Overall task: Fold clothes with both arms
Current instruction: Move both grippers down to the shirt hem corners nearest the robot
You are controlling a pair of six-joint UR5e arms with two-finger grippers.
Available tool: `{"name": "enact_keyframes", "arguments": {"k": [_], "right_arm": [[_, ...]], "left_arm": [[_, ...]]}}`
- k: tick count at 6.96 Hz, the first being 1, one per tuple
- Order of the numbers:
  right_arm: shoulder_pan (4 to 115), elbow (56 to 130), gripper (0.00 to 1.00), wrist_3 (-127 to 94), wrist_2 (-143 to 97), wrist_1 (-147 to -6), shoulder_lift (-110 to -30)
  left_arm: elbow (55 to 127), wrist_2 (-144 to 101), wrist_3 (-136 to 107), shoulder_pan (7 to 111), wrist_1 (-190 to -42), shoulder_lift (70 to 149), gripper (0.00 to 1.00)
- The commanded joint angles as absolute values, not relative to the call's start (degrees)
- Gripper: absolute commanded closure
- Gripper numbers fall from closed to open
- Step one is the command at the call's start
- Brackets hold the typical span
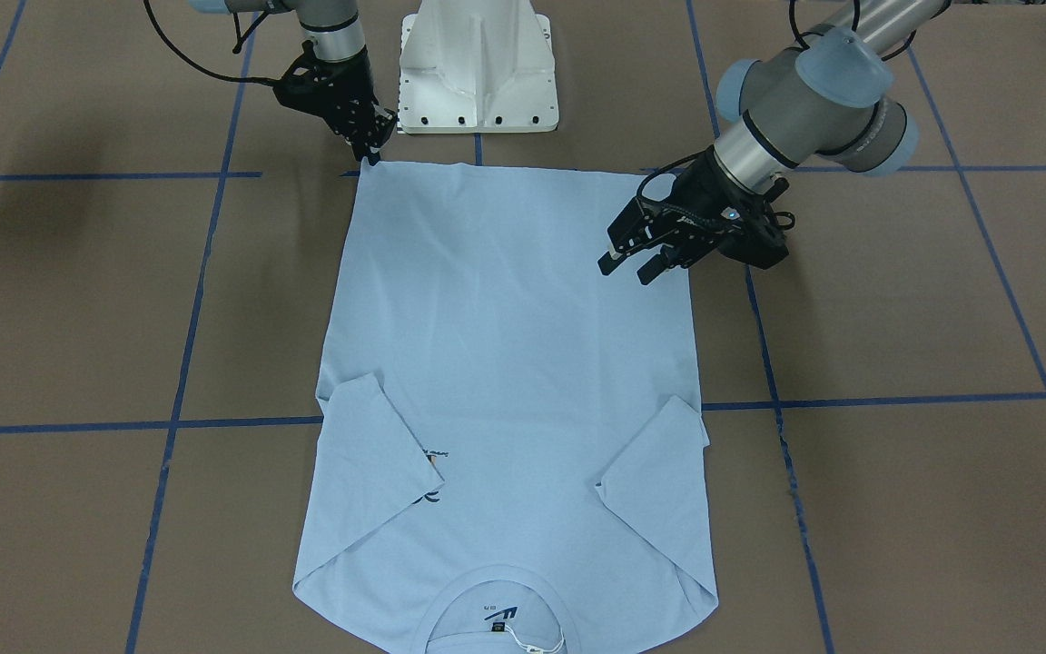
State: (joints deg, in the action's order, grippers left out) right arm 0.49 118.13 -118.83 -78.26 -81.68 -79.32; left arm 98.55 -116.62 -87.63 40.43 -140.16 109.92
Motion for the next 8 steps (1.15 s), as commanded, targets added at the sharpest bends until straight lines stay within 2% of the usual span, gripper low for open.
{"name": "enact_keyframes", "arguments": {"k": [1,3,4,5,8], "right_arm": [[0.8,118.2,0.68,-118.8,-77.9,-81.8,-79.5],[0.7,118.0,0.71,-118.8,-77.9,-81.8,-79.6],[0.7,118.0,0.94,-118.8,-77.9,-81.8,-79.6],[0.6,117.9,1.0,-118.8,-77.9,-81.8,-79.7],[1.0,121.5,1.0,-118.8,-78.4,-81.8,-80.6]], "left_arm": [[98.6,-116.5,-87.6,40.4,-140.2,109.7,0.27],[99.0,-116.5,-87.6,40.4,-140.2,109.4,0.27],[99.1,-116.5,-87.7,40.4,-140.2,109.4,0.26],[99.1,-116.5,-88.1,40.3,-140.2,109.3,0.26],[106.9,-108.3,-94.0,31.0,-136.7,99.9,0.23]]}}
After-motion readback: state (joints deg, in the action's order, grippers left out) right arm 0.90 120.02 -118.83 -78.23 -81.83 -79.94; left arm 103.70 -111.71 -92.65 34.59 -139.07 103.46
